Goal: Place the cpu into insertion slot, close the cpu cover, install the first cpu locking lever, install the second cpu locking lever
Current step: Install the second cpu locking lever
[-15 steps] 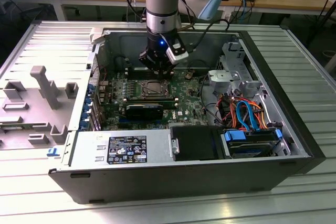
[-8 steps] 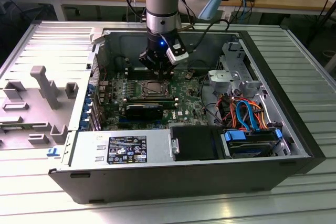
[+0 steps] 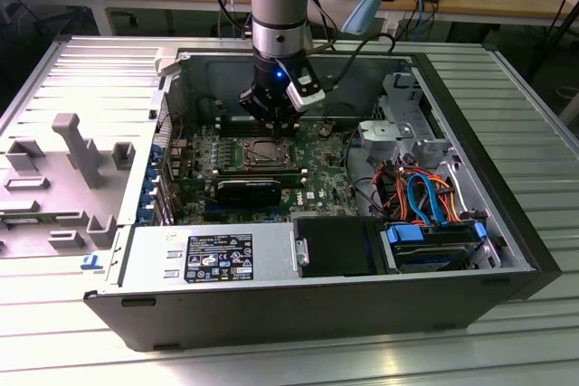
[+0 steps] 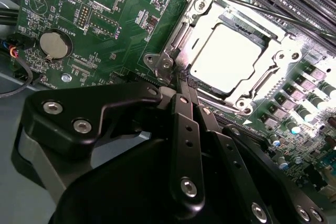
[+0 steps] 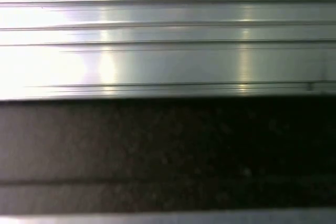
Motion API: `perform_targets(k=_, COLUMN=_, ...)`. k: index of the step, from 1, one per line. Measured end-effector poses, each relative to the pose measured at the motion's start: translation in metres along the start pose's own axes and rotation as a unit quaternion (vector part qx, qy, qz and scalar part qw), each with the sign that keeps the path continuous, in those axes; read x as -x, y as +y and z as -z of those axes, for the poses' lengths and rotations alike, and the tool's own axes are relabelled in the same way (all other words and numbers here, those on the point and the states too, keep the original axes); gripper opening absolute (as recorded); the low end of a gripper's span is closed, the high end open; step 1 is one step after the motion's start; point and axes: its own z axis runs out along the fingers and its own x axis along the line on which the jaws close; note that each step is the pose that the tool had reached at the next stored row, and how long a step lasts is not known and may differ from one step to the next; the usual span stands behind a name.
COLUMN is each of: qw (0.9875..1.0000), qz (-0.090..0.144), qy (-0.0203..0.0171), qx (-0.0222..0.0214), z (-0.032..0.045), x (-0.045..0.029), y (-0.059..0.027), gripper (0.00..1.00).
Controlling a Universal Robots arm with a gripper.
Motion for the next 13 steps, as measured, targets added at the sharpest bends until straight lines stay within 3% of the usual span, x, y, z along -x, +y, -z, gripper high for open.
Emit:
perform_targets(k=4, qw=1.0, qz=0.0, qy=0.0, qx=0.0, z=0.0047, x=0.0002, y=0.0, gripper=0.11)
perform_targets(k=13, qw=1.0, qz=0.0, qy=0.0, qx=0.0001, z=0.0046, x=0.0003, y=-0.0058, gripper=0.11)
